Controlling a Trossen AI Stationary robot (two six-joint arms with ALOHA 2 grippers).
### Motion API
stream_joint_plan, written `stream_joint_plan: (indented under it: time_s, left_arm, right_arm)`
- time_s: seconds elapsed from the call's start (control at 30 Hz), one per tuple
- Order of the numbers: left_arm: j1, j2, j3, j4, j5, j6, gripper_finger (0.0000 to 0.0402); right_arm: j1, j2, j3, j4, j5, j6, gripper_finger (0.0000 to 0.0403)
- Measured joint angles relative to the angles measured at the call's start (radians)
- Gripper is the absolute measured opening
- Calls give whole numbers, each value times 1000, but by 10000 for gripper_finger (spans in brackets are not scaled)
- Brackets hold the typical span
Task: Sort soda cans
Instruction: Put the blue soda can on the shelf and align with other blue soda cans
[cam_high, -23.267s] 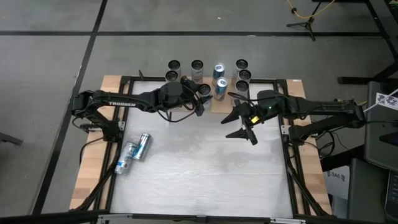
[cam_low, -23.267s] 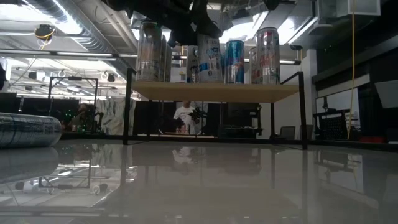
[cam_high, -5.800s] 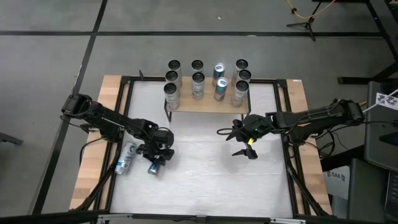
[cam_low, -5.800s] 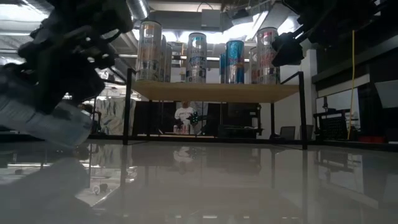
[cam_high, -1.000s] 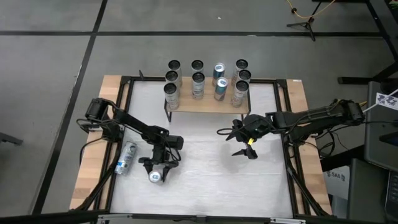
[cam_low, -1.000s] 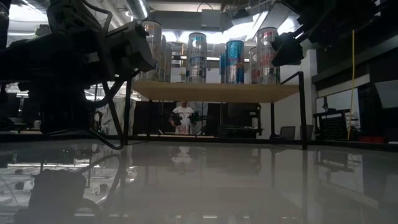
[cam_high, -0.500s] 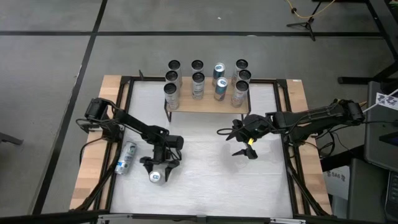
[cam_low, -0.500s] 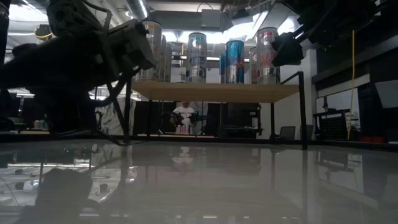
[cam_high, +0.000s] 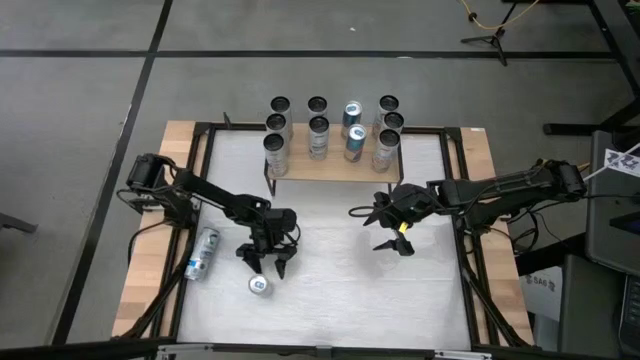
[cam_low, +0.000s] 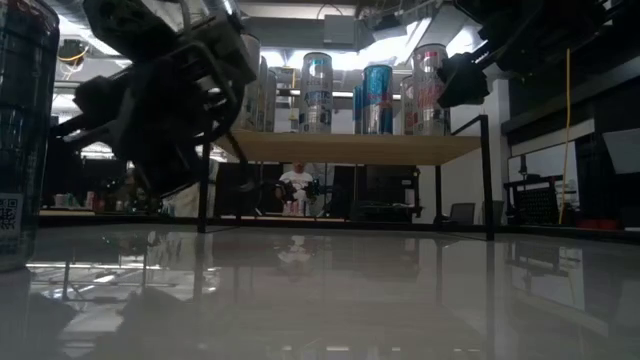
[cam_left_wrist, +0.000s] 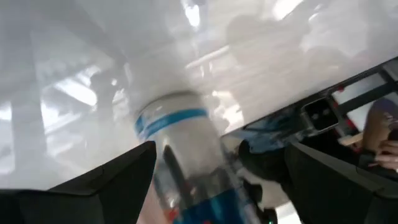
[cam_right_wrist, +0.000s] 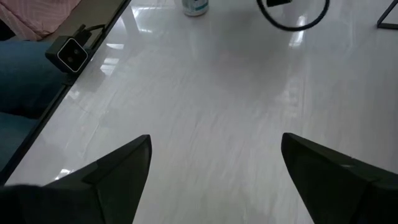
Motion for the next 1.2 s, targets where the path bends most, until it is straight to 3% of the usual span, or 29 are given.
stream_joint_plan:
  time_s: [0.47, 0.63, 0.9, 1.2]
  left_arm:
    - [-13, -244, 0, -5, -431, 117, 350]
    - [-56, -354, 0, 13, -663, 220, 350]
    - [-169, -460, 1, 59, -924, 392, 350]
    - [-300, -458, 0, 76, -1007, 389, 350]
  right_arm:
    - [0, 0, 0, 0, 0, 0, 356]
    - [0, 0, 0, 4, 0, 0, 356]
    - [0, 0, 0, 9, 0, 0, 356]
    - [0, 0, 0, 9, 0, 6, 356]
